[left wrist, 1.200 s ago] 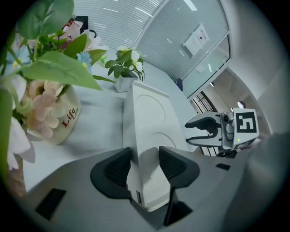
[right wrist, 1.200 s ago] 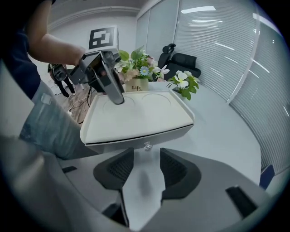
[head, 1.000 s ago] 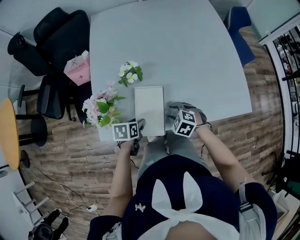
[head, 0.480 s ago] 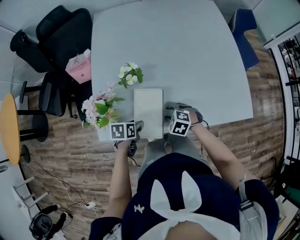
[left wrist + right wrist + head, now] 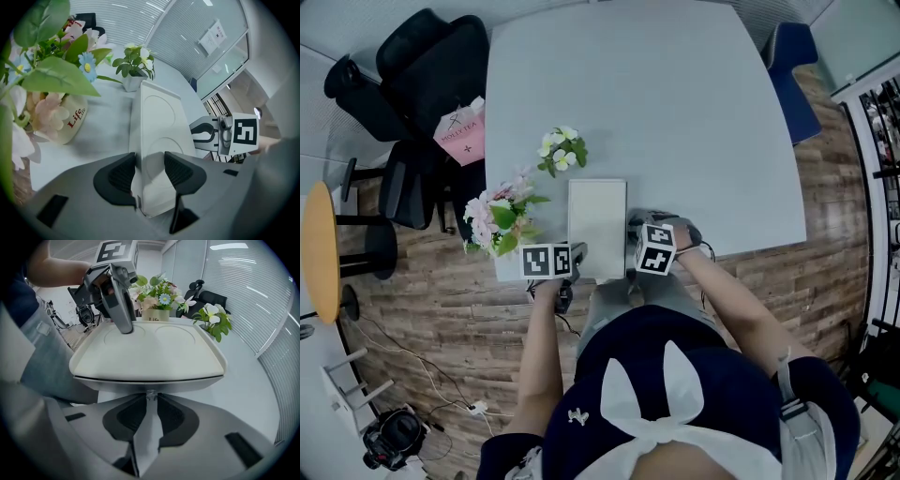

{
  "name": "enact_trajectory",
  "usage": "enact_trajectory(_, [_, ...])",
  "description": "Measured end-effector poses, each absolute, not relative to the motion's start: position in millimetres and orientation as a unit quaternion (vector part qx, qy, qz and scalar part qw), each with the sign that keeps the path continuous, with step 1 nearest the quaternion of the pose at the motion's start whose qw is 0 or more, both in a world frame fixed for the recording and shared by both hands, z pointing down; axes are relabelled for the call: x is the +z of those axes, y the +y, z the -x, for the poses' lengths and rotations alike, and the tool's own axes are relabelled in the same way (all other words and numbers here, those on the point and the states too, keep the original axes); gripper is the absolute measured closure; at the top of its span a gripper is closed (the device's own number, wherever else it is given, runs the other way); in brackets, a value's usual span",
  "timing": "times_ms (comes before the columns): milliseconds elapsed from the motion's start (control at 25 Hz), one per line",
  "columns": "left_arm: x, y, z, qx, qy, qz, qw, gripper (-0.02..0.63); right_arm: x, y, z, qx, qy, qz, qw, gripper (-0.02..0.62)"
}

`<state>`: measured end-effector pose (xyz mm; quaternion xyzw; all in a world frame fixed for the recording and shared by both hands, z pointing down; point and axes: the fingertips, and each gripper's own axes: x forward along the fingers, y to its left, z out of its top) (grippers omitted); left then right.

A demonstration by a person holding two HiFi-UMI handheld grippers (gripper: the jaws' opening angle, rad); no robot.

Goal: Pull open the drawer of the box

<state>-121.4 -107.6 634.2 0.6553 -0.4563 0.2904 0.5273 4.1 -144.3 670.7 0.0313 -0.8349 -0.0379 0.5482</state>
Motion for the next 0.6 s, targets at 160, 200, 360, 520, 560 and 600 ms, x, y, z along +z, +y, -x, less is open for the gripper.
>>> enact_trajectory(160, [634, -107, 122, 0.290, -0.458, -0.653, 0.529, 0.399, 671, -143, -5, -0.036, -0.835, -0.028, 0.548, 0.520])
enact_trajectory(200, [634, -108, 122, 0.290, -0.458, -0.653, 0.529, 0.399, 672, -142, -5, -0.035, -0.835, -0.027, 0.549, 0.520])
enact_trajectory(360, [634, -108, 121, 0.288, -0.455, -0.654, 0.531, 0.397, 672, -143, -10, -0.033, -0.833, -0.028, 0.552, 0.522])
enact_trajectory(520, [634, -108, 122, 0.288, -0.455, -0.655, 0.531, 0.397, 672, -143, -15, -0.031, -0.832, -0.036, 0.553, 0.522])
enact_trajectory(560, [635, -108, 122, 0.287, -0.455, -0.655, 0.531, 0.397, 672, -144, -16, -0.030, -0.831, -0.038, 0.554, 0.522])
enact_trajectory(600, [635, -108, 122, 0.287, -0.455, -0.655, 0.531, 0.397, 671, -144, -17, -0.030, -0.831, -0.039, 0.554, 0.522])
